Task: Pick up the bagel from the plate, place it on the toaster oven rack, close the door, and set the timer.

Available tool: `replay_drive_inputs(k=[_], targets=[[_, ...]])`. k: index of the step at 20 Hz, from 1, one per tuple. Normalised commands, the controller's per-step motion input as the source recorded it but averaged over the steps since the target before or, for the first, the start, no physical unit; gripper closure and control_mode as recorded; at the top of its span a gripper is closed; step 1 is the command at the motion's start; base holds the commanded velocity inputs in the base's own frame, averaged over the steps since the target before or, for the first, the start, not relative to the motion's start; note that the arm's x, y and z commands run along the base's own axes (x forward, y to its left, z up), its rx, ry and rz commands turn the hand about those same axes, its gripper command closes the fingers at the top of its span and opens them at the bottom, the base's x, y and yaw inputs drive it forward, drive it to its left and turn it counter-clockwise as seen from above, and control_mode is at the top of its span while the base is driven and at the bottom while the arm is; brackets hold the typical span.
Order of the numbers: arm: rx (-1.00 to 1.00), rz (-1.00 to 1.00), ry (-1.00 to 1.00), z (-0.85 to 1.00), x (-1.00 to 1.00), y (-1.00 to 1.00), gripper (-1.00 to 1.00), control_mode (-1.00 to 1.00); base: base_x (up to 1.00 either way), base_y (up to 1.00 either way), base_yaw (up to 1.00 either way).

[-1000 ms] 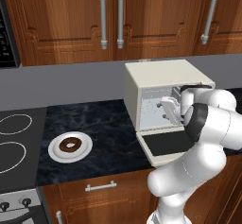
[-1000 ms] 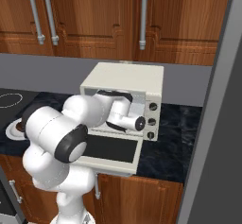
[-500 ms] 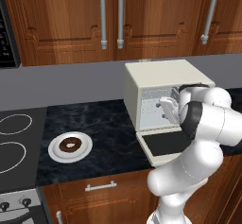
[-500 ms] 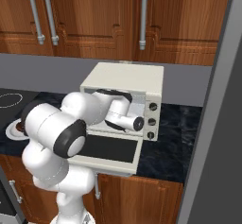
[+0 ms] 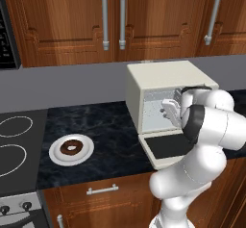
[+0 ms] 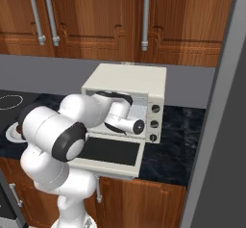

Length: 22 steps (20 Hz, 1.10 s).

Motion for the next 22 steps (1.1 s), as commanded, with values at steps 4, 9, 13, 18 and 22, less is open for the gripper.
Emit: replay_drive_inputs(k=[4,9,13,18,22], targets=[[-0.01,-0.03,0.10,0.00,-0.11,0.00,1.00,-1.00,0.00,0.00,0.00],[-0.03,-0.02,0.25,0.00,-0.27,-0.01,1.00,-1.00,0.00,0.00,0.00],[-0.04,-0.01,0.26,0.00,-0.44,-0.03,1.00,-1.00,0.00,0.00,0.00],[-0.05,0.00,0.20,-0.08,-0.65,-0.03,1.00,-1.00,0.00,0.00,0.00],[-0.05,0.00,0.16,-0.15,-0.74,-0.06,1.00,-1.00,0.00,0.00,0.00]])
